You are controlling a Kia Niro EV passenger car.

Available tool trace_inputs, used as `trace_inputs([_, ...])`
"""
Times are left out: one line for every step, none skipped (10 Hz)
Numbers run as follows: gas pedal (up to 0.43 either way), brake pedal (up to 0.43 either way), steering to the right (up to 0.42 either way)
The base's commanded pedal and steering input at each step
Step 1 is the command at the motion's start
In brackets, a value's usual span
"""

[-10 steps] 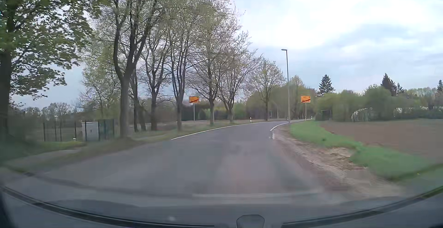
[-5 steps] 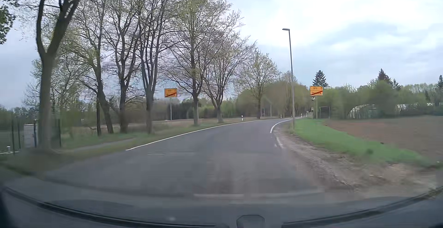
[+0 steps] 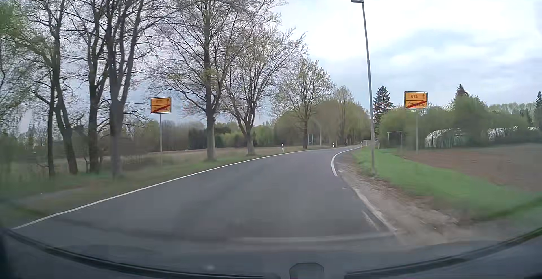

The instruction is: Follow the waypoints while adhering to traffic rules and regulations

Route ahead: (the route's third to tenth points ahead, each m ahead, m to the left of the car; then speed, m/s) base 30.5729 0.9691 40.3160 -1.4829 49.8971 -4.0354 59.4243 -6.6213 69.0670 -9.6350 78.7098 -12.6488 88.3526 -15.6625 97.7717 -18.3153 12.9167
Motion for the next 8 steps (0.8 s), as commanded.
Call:
trace_inputs([0.280,0.000,0.033])
trace_inputs([0.287,0.000,0.033])
trace_inputs([0.319,0.000,0.033])
trace_inputs([0.319,0.000,0.033])
trace_inputs([0.319,0.000,0.033])
trace_inputs([0.319,0.000,0.033])
trace_inputs([0.339,0.000,0.033])
trace_inputs([0.339,0.000,0.033])
